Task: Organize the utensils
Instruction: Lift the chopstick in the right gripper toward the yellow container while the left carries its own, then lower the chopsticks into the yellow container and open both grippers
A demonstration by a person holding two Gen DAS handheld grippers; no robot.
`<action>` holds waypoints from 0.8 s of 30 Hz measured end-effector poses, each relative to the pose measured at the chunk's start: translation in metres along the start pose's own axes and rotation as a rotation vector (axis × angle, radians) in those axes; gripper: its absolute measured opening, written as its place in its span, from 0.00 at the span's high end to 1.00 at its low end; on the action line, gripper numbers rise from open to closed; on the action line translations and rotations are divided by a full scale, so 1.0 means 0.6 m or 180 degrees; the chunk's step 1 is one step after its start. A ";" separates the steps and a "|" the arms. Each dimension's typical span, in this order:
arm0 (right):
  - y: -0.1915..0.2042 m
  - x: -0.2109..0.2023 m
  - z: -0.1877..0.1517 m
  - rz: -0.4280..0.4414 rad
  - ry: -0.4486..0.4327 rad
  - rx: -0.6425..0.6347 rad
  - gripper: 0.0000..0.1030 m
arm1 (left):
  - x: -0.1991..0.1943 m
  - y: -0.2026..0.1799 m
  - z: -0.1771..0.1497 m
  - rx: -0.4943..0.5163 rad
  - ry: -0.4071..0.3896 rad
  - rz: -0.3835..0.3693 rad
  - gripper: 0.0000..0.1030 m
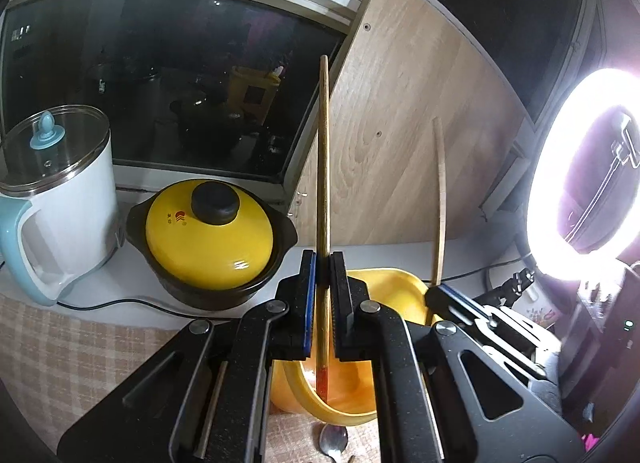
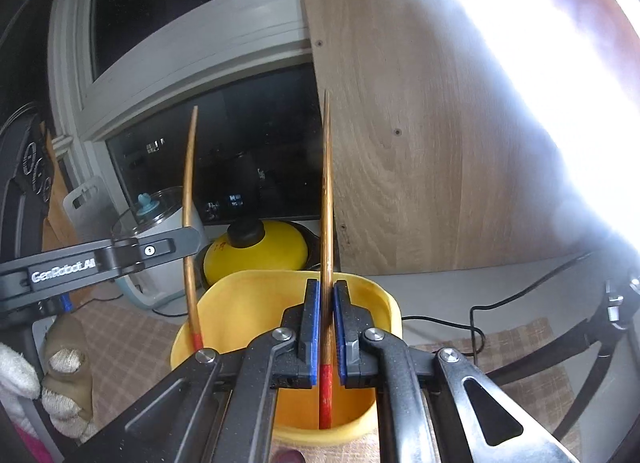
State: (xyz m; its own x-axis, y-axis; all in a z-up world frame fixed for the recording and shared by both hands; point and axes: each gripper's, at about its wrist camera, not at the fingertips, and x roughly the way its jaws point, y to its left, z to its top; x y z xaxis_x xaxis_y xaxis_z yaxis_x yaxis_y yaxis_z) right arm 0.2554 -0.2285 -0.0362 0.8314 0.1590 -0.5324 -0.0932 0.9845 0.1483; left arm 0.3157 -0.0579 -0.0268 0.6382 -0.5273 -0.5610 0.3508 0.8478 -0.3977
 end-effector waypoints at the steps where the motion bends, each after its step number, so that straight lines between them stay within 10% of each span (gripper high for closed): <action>1: 0.003 -0.004 0.000 -0.0015 -0.0020 -0.0035 0.96 | 0.004 0.000 0.000 -0.0004 0.0021 0.0011 0.96; 24: -0.008 -0.042 -0.055 0.0093 0.0070 0.0077 0.95 | 0.050 -0.031 -0.008 0.0202 0.0278 0.0126 0.96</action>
State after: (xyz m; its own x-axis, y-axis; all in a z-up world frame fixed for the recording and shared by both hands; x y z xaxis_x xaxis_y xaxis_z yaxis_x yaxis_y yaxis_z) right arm 0.2167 -0.2347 -0.0509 0.8162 0.1895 -0.5458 -0.1038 0.9774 0.1841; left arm 0.3249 -0.0898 -0.0394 0.5912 -0.4939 -0.6376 0.3710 0.8685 -0.3288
